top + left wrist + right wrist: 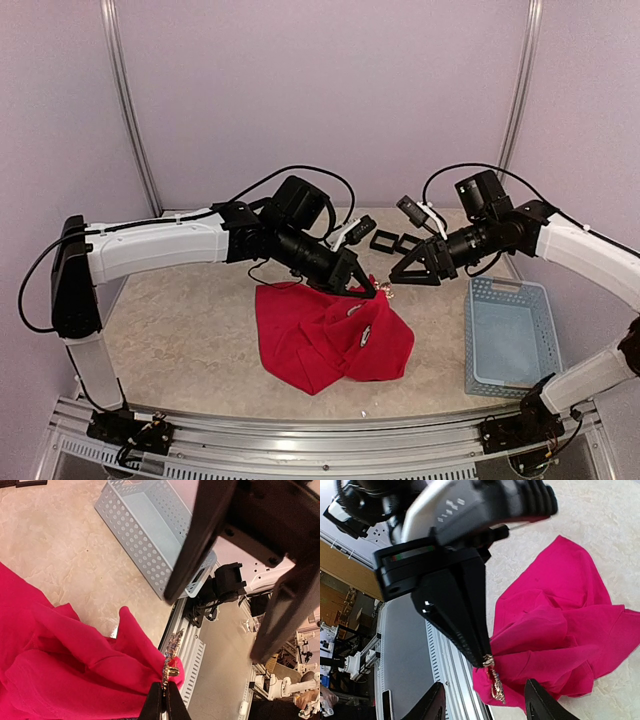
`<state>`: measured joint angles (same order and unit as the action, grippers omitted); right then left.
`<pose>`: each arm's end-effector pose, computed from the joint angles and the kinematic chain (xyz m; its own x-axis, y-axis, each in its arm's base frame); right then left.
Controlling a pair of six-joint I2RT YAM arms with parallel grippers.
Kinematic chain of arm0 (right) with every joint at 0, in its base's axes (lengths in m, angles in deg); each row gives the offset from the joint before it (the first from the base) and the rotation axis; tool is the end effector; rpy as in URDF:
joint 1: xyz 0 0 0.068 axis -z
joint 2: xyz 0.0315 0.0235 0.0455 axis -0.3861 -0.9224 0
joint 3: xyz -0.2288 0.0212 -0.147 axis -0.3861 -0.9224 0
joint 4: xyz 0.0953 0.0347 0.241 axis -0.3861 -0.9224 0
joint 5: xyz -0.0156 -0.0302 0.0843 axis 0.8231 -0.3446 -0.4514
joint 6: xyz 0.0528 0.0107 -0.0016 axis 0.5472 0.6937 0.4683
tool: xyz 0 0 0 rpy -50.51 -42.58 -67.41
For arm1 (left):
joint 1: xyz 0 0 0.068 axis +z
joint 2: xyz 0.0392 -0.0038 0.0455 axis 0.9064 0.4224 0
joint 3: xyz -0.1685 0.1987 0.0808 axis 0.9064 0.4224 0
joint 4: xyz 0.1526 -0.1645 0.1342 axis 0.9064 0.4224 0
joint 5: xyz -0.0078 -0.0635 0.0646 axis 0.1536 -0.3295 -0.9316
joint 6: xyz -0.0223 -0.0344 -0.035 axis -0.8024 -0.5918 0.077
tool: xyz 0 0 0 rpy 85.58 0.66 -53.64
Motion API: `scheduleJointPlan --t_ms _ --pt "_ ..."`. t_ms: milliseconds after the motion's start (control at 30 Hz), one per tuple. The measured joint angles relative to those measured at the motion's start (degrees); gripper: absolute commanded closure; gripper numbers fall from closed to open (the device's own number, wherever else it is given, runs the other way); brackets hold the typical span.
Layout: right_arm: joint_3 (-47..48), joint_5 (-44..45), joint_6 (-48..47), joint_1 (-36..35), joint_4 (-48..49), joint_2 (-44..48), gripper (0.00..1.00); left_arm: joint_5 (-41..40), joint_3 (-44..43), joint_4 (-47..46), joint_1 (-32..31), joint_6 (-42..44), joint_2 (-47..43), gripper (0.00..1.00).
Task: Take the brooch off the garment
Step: Open the brooch with the crumpled clothing.
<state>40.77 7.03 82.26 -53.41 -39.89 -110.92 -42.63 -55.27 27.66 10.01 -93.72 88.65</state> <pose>0.2255 0.1661 0.3123 -0.6485 -0.3652 -0.6678 -0.7605 0.2751 0.5881 0.2278 -0.3609 0.2952 -0.7256 0.4281 -0.5387 0.6791 0.3197 -0.6607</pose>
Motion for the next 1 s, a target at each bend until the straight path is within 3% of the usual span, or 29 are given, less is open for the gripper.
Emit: scheduleJointPlan --t_ms 233,367,500,1000 --pt "0.7 0.6 2.3 0.2 0.2 5.5 0.41 0.2 1.3 -0.8 0.0 0.0 -0.7 1.0" --pt "-0.6 1.1 2.6 0.2 0.5 4.5 0.48 0.2 1.3 -1.1 0.0 0.0 -0.7 1.0" --pt "-0.7 1.3 1.7 0.2 -0.3 1.0 0.48 0.2 1.3 -1.2 0.0 0.0 -0.7 1.0" --pt "-0.7 -1.6 -0.3 0.2 -1.5 -3.3 0.79 0.3 0.4 -1.3 -0.1 0.0 -0.7 1.0"
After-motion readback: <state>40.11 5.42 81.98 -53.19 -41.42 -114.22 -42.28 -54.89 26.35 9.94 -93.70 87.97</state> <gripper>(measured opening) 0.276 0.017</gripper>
